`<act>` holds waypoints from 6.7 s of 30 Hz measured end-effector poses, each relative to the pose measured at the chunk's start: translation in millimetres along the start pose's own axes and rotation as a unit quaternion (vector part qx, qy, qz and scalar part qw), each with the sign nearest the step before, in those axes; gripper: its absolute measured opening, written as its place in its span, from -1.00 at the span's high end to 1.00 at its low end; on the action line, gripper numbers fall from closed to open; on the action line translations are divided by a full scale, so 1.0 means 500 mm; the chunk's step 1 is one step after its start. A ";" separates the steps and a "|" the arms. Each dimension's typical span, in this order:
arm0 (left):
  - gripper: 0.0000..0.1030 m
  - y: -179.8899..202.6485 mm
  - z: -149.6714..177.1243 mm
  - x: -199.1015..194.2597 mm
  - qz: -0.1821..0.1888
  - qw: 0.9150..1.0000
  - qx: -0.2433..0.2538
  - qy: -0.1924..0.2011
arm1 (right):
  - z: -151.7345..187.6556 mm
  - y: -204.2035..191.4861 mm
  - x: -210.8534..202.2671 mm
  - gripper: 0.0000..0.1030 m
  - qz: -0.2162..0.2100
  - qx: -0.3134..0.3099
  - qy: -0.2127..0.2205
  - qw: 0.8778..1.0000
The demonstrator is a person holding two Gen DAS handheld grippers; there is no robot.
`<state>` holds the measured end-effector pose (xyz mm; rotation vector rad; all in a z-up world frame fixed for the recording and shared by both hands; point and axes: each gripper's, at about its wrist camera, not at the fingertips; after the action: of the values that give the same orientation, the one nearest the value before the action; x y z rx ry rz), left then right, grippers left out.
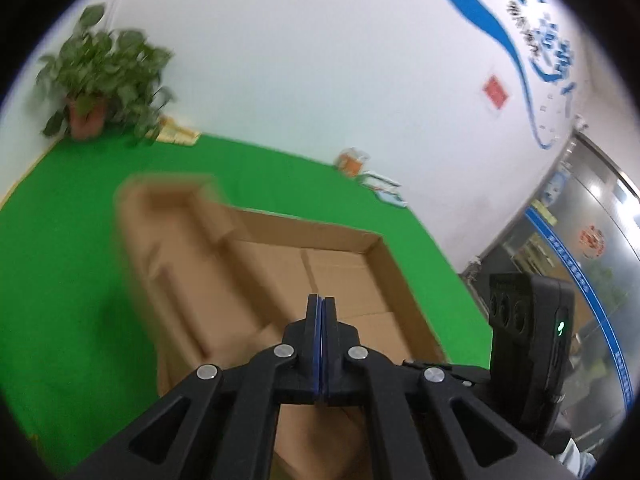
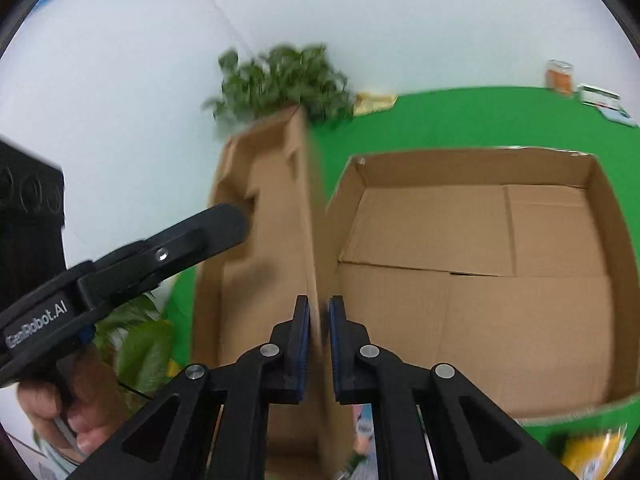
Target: Organize rigid objects
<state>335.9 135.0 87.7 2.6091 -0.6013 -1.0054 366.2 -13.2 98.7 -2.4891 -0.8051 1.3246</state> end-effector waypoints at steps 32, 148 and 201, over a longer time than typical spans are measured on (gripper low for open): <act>-0.30 -0.154 0.154 0.058 -0.113 0.990 -0.046 -0.078 | 0.043 0.130 0.303 0.50 0.008 0.132 -0.111 0.985; -0.50 0.188 0.449 -0.111 -0.034 0.996 0.043 -0.066 | 0.559 -0.026 -0.112 -0.77 0.098 -0.044 0.102 0.989; -0.09 0.013 0.163 0.258 -0.156 0.966 -0.017 -0.203 | -0.081 0.144 0.340 -0.70 0.035 -0.063 -0.154 0.985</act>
<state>365.0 59.4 -41.9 2.5285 -0.2524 -1.6568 501.8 24.4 -27.7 -2.4607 -0.8966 1.7647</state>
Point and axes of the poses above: each gripper's, at about its wrist camera, not at the fingertips, and x roughly the way its jaws point, y to its right, z to its underside, and after that the axes turned 2 degrees about x, right-handed
